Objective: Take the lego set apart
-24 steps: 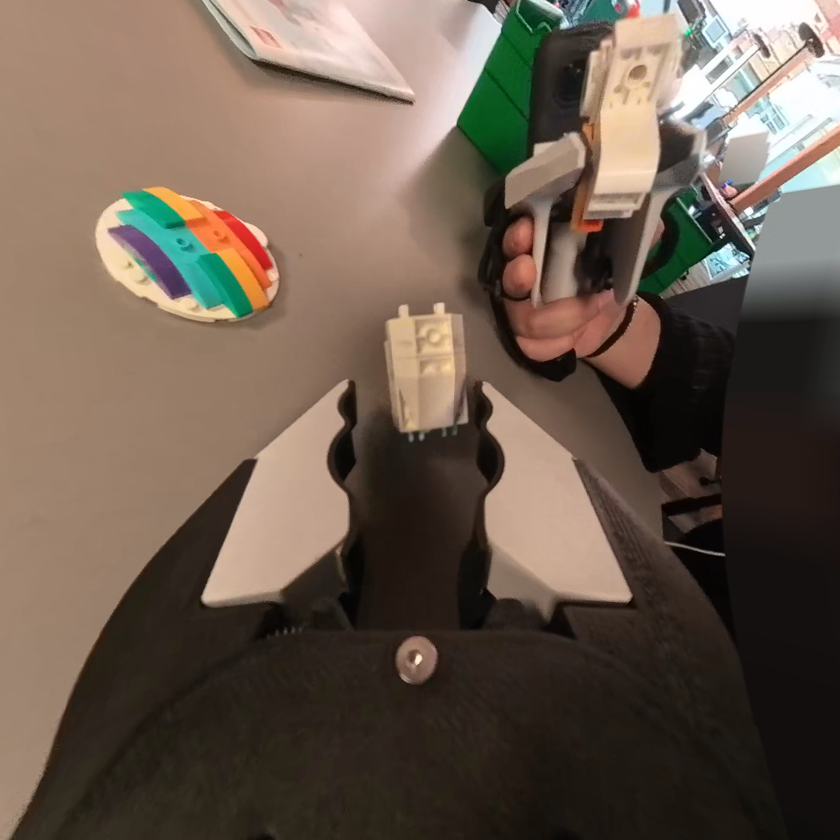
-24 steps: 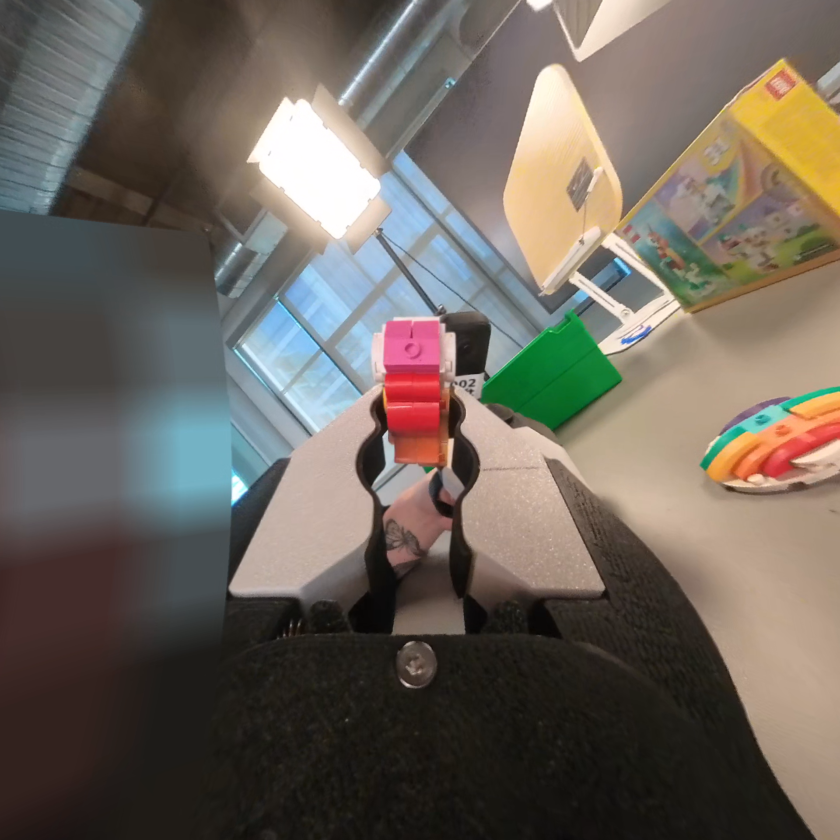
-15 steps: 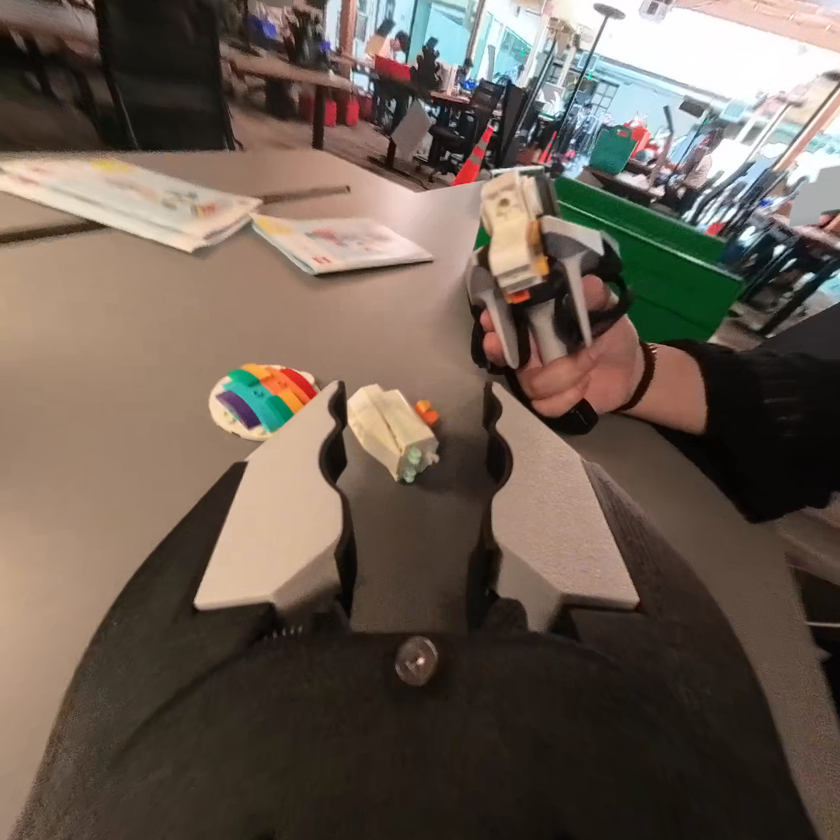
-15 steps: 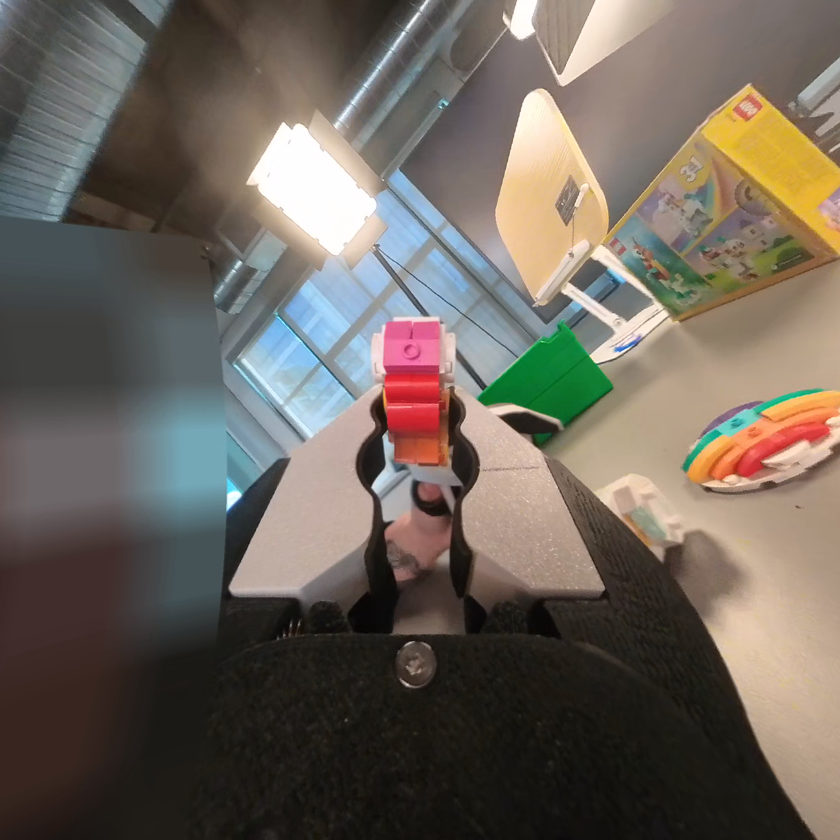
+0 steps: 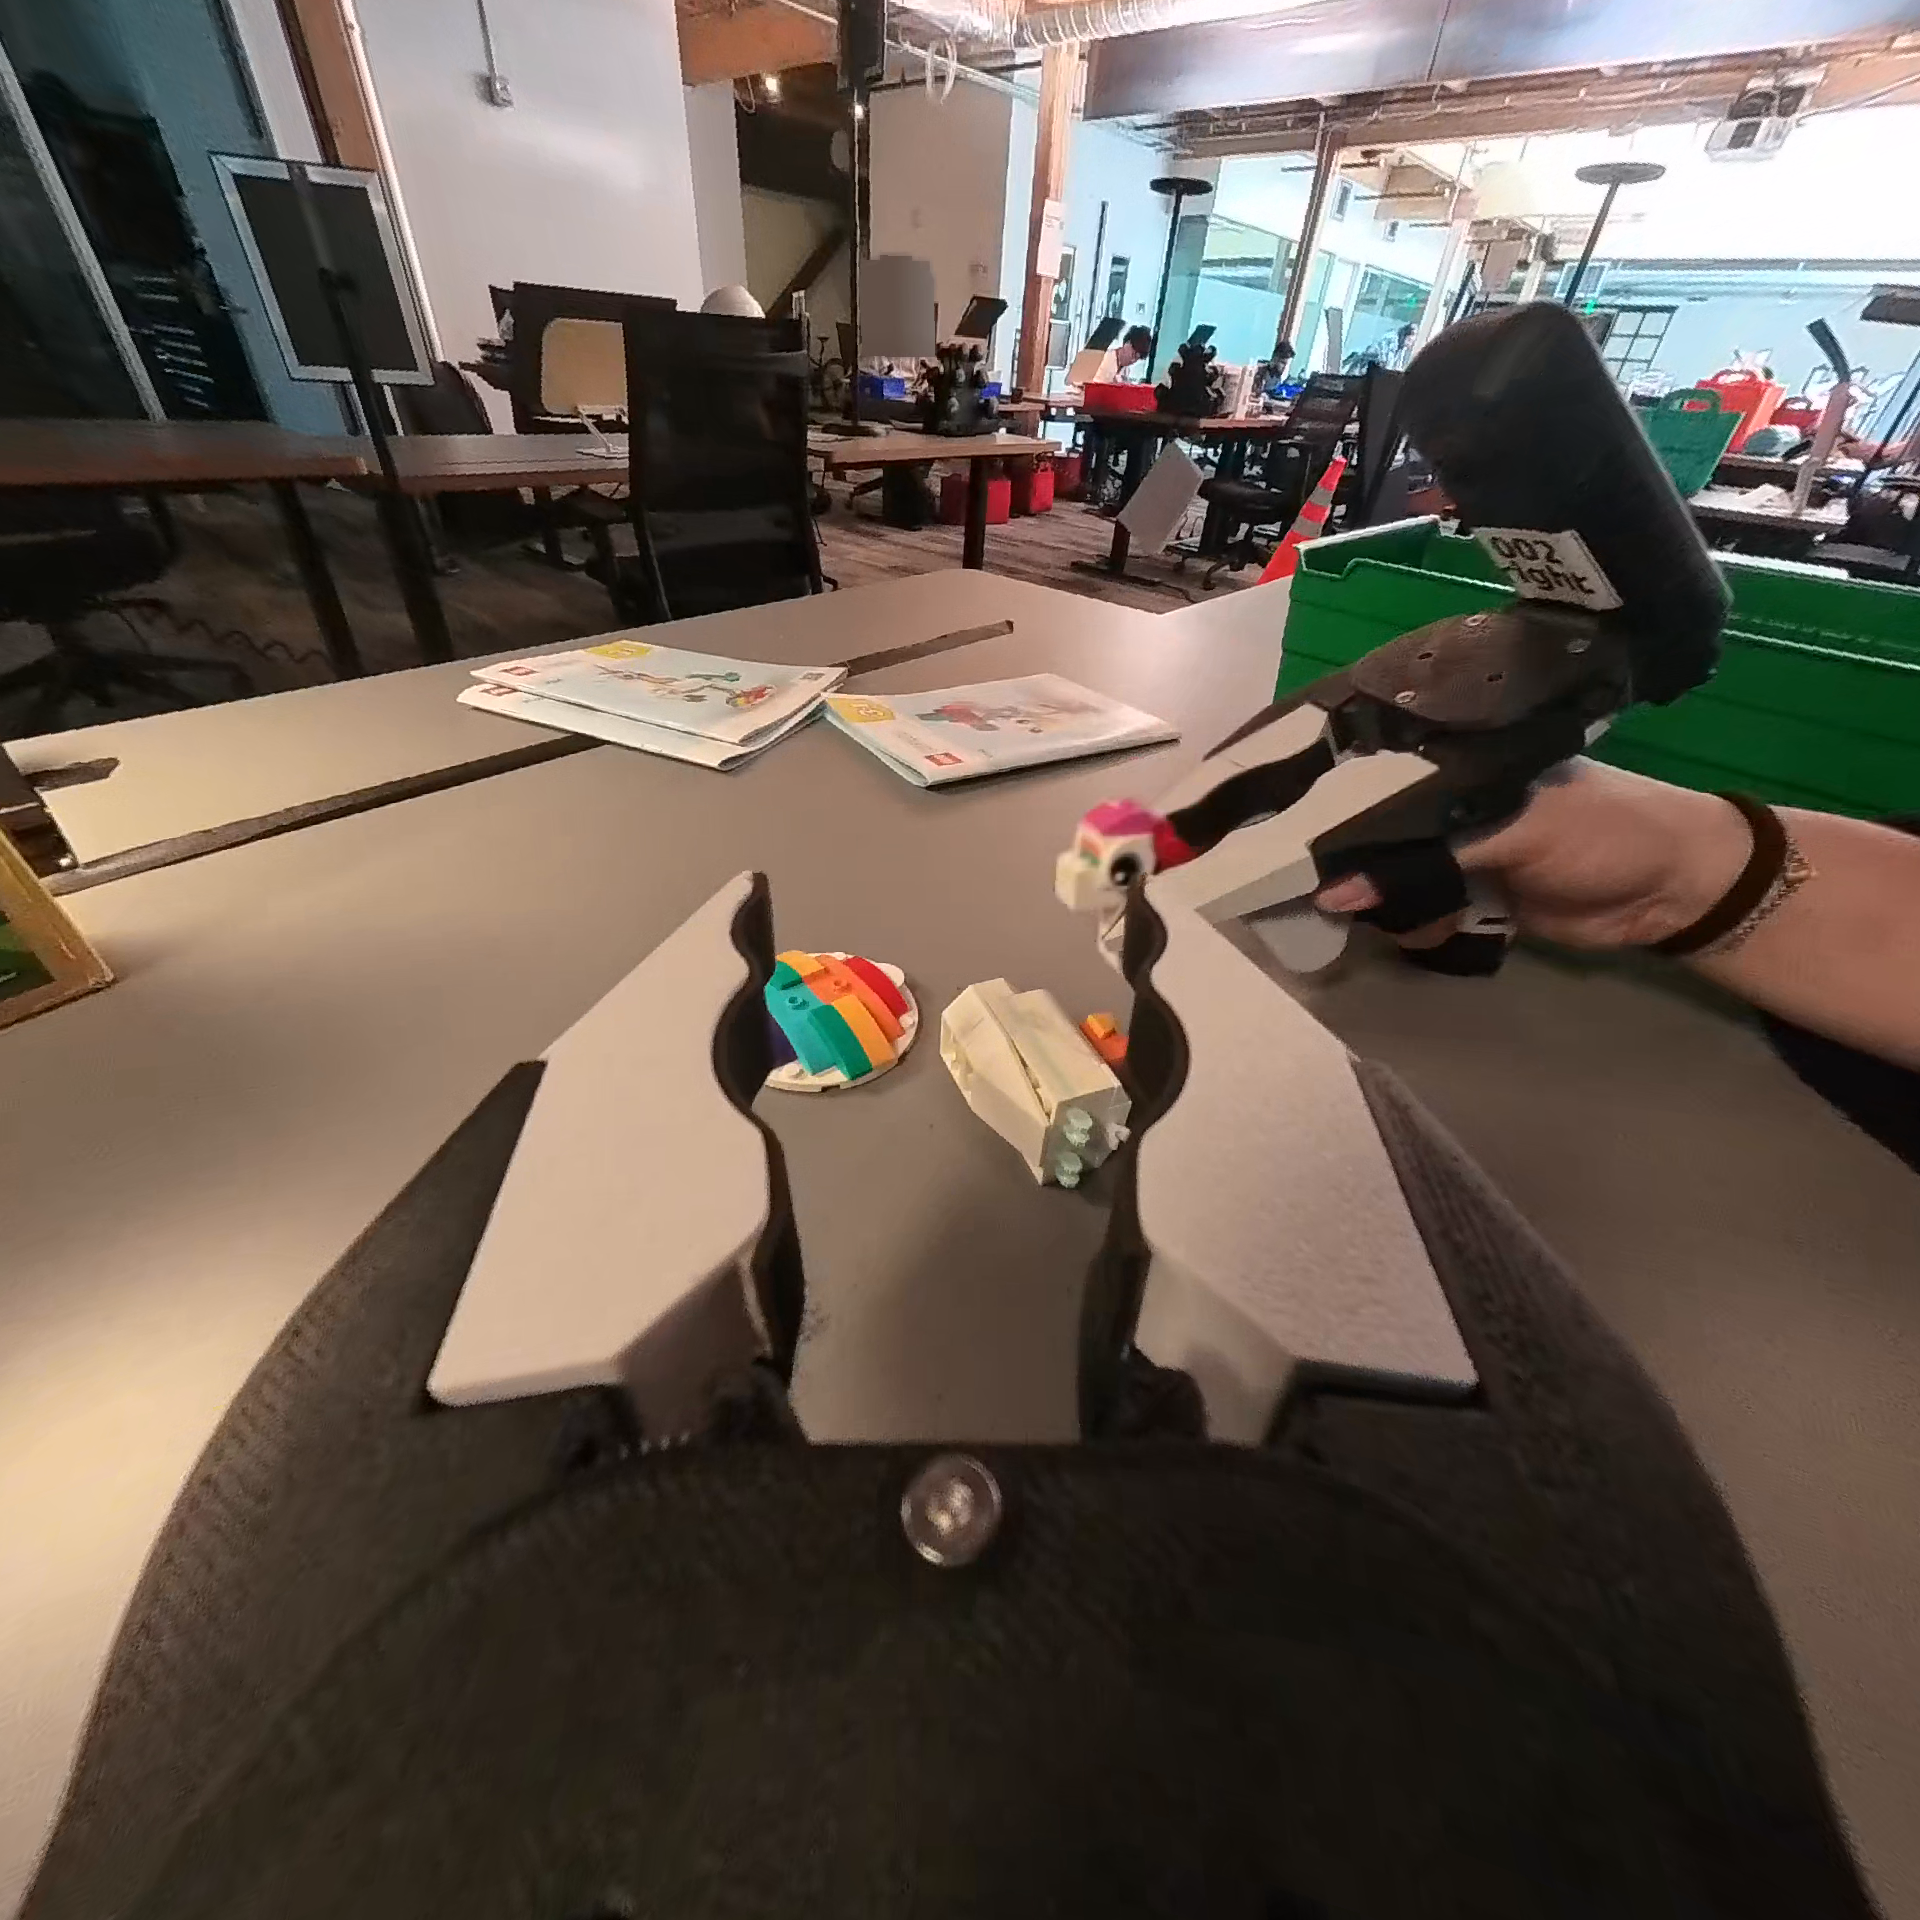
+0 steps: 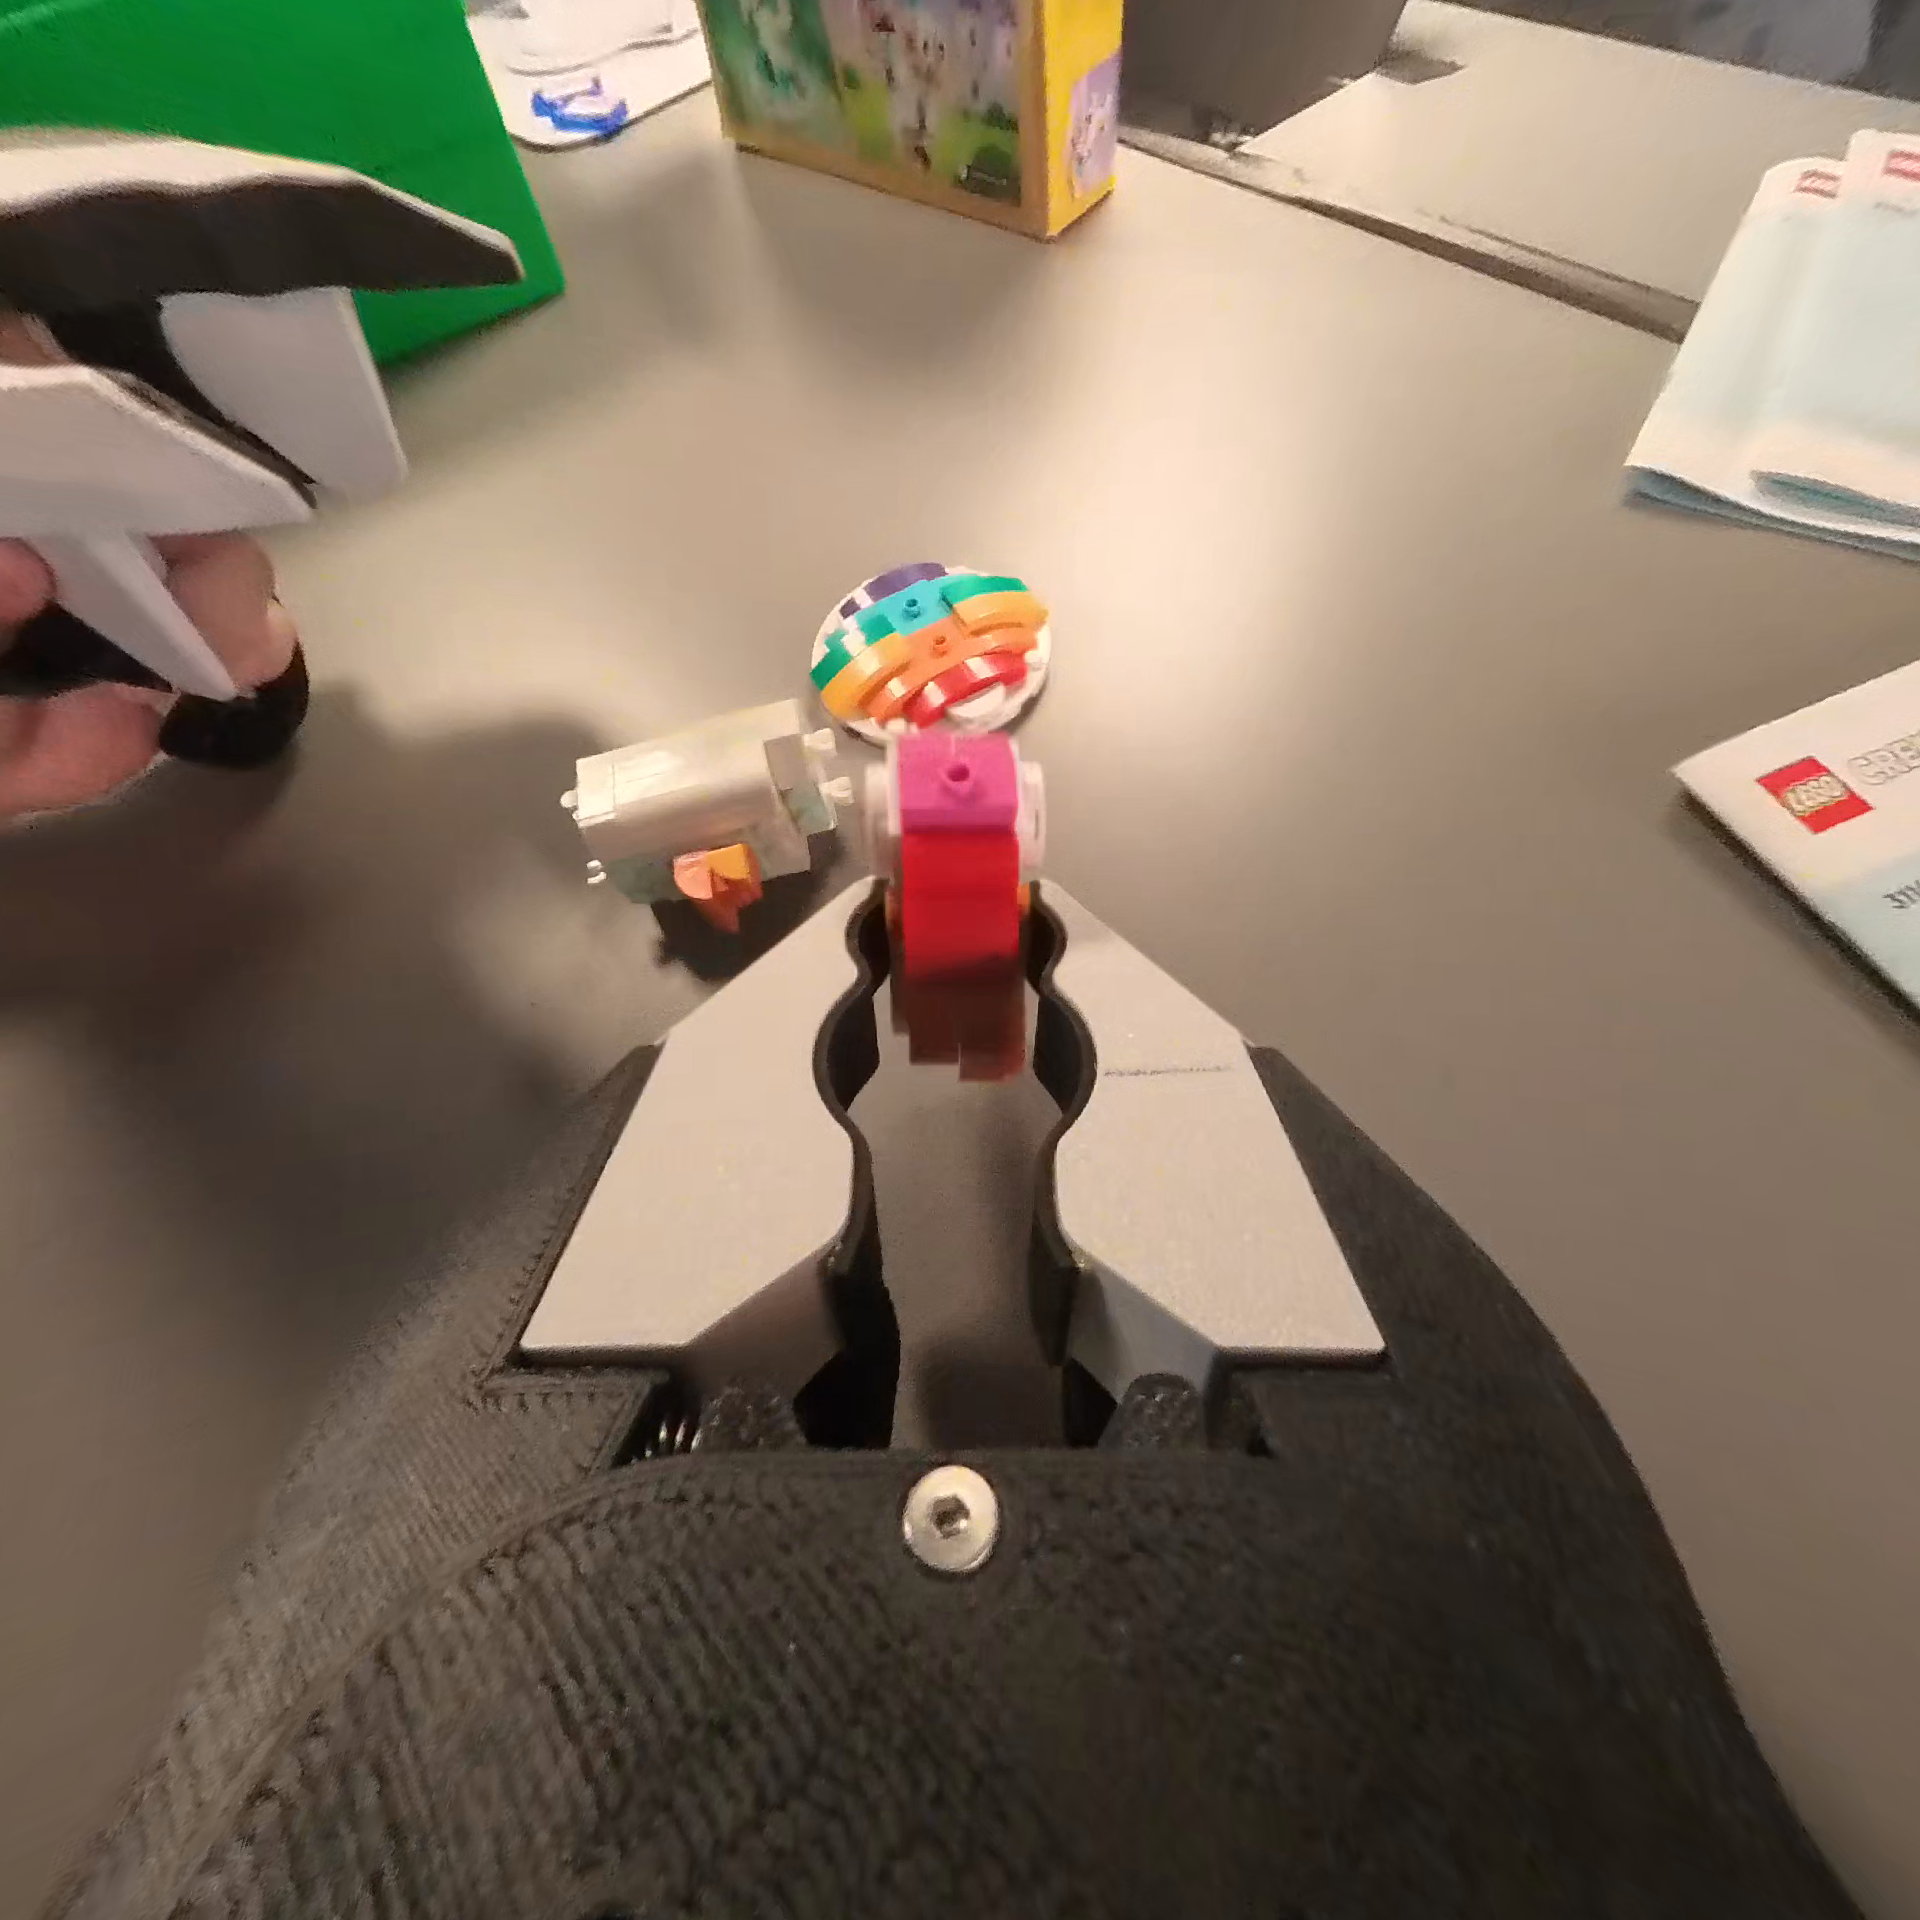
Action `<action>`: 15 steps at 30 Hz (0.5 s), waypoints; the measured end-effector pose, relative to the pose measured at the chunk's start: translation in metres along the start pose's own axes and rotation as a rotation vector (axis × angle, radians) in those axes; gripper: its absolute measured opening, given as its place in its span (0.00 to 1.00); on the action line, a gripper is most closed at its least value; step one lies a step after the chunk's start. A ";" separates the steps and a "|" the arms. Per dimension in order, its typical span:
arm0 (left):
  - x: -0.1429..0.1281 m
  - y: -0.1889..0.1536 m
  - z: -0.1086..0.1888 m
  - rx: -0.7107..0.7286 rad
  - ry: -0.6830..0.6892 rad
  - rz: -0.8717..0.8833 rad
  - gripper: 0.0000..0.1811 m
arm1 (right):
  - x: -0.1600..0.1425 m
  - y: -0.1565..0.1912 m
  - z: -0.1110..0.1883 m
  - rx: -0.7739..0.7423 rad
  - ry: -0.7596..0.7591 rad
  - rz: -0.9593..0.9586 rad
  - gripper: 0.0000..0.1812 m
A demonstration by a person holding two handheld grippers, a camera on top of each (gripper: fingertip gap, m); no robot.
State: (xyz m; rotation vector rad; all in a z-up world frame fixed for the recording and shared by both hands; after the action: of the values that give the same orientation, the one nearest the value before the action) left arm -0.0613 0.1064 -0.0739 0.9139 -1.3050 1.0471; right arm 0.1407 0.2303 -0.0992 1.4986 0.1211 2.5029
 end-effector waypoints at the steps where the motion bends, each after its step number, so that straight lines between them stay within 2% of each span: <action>1: 0.000 -0.001 0.000 0.001 0.000 -0.004 0.37 | 0.000 0.001 0.000 -0.004 0.006 0.008 0.15; 6: -0.002 -0.001 -0.002 0.002 0.014 -0.007 0.37 | -0.001 0.000 -0.001 0.015 0.019 -0.002 0.22; 9: -0.002 0.001 -0.002 0.000 0.039 0.013 0.36 | 0.004 0.002 0.002 0.015 -0.064 0.057 0.30; 12: -0.008 0.000 -0.008 -0.062 0.190 0.026 0.36 | 0.009 0.015 0.003 0.036 -0.149 0.231 0.31; 15: -0.017 -0.010 -0.018 -0.161 0.365 0.002 0.36 | 0.005 0.031 -0.007 0.073 -0.042 0.407 0.30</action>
State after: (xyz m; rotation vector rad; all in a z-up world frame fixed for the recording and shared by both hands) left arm -0.0458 0.1194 -0.0915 0.5686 -1.0656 1.0373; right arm 0.1283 0.2018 -0.0928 1.7542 -0.1127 2.7984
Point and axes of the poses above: each gripper's, where its closed fingertips meet, z back along the fingers, x out of its top, y = z × x across the jaws, the point moved 10 cm from there along z, back along the fingers, and after that the axes turned 10 degrees about x, right-handed, at the moved point
